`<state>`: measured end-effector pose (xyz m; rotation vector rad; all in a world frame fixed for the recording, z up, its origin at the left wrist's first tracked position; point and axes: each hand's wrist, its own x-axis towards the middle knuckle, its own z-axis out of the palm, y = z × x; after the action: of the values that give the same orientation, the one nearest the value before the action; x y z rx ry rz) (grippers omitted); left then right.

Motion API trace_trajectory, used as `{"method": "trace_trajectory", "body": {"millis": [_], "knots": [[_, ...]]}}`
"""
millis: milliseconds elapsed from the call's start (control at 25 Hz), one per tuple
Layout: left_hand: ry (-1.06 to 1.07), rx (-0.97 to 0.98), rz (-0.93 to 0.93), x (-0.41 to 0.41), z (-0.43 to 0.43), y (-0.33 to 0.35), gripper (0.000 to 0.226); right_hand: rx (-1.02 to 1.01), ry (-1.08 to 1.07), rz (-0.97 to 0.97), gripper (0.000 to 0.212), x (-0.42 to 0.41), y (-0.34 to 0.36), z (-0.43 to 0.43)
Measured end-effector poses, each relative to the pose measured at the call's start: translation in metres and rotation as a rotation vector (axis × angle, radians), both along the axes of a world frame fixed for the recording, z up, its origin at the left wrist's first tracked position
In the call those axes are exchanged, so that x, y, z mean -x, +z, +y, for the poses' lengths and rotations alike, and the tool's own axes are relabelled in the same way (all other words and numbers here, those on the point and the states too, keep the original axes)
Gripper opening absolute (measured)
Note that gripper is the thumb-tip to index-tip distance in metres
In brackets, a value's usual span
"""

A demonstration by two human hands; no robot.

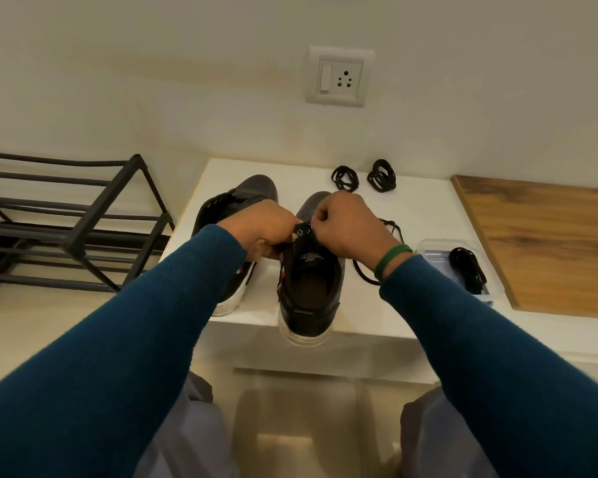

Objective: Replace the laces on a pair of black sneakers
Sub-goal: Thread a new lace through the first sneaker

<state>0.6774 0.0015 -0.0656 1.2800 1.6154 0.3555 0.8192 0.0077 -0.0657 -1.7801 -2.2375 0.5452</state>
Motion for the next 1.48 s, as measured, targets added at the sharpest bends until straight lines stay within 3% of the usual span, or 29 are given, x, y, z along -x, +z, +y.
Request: {"method": "trace_trajectory", "body": {"millis": [240,680,800,880,1160,1240,1320,1360,1400,1480], "knots": [[0.033,0.068,-0.098,0.001,-0.002,0.003,0.032,-0.036,-0.021,-0.185,0.020,0.005,-0.001,-0.002],[0.049,0.076,-0.132,0.004,0.002,0.001,0.032,-0.035,-0.022,-0.125,0.016,0.005,-0.010,-0.001],[0.140,0.088,-0.264,0.009,0.004,-0.002,0.019,-0.069,-0.029,-0.069,0.009,0.004,-0.014,0.000],[0.216,0.101,-0.359,0.010,0.007,-0.006,0.022,-0.123,-0.054,0.050,0.009,0.002,-0.016,-0.003],[0.207,-0.063,-0.171,-0.009,0.008,-0.020,0.020,0.006,0.058,0.160,0.021,-0.012,-0.012,0.003],[0.439,-0.345,-0.421,0.001,0.014,0.000,0.019,0.014,0.096,0.166,0.024,-0.017,-0.009,0.004],[0.699,-0.637,-0.870,0.023,0.021,0.026,0.019,0.007,0.131,0.139,0.024,-0.021,-0.008,0.005],[0.686,-0.738,-0.918,0.034,0.021,0.035,0.017,-0.008,0.148,0.106,0.025,-0.022,-0.009,0.005],[0.586,-0.813,-0.761,0.040,0.020,0.040,0.016,-0.024,0.162,0.063,0.028,-0.023,-0.009,0.006],[0.133,-0.892,-0.042,0.037,0.011,0.032,0.018,-0.056,0.169,-0.033,0.036,-0.024,-0.011,0.006]]}}
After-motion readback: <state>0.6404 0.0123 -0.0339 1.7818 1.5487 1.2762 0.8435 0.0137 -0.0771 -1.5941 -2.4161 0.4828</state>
